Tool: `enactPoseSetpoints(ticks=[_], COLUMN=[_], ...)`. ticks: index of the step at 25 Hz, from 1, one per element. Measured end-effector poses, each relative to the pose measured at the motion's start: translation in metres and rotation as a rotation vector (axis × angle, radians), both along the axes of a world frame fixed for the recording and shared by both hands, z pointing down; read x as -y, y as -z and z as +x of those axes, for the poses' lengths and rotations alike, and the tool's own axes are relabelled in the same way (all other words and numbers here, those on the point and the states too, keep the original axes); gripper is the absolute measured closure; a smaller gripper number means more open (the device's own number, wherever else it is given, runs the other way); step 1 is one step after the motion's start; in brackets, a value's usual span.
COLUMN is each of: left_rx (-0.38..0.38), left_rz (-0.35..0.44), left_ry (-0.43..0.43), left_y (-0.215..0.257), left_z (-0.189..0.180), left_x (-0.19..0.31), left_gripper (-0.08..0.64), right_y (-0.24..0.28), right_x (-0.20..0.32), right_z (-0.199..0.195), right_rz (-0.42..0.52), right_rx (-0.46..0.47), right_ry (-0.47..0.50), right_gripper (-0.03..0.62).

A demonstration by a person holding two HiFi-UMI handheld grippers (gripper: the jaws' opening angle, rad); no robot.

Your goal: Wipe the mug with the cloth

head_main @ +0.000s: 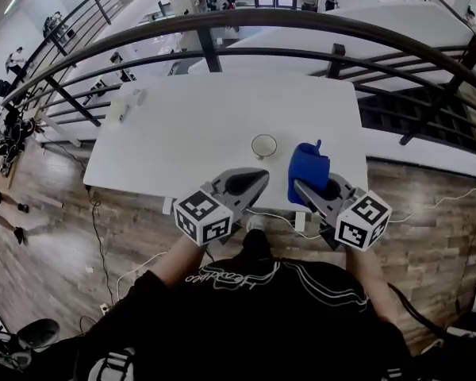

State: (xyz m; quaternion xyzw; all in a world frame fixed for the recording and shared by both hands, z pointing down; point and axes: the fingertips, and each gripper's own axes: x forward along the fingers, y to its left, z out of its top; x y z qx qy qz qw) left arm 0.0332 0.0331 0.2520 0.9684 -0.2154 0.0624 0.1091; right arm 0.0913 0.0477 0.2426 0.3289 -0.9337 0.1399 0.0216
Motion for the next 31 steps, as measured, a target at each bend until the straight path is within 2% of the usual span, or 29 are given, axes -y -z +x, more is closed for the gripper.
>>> enactPoseSetpoints(ticks=[5,16,19,31], left_rx=[0.026,0.016,0.037,0.043], left_rz=[0.056,0.058,0.077,0.083], left_ry=[0.009,0.010,0.017,0.055], left_y=[0.014,0.026,0.030,0.016], left_z=[0.007,0.006,0.004,-0.011], left_x=[-0.029,-0.063,-0.062,-0.083], left_gripper=[0.554,0.554,0.554,0.554], right_y=[0.003,0.002,0.006,0.000], right_x=[-0.029,-0.059,-0.058,-0.082], right_z=[0.003,0.001,-0.003,-0.024], right_rz=[-0.004,-0.013,-0.023,-0.006], right_rx=[0.017,0.027,0.040,0.064], right_ry=[-0.015,-0.034,-0.035,0.003], right_gripper=[0.538,0.538,0.538,0.538])
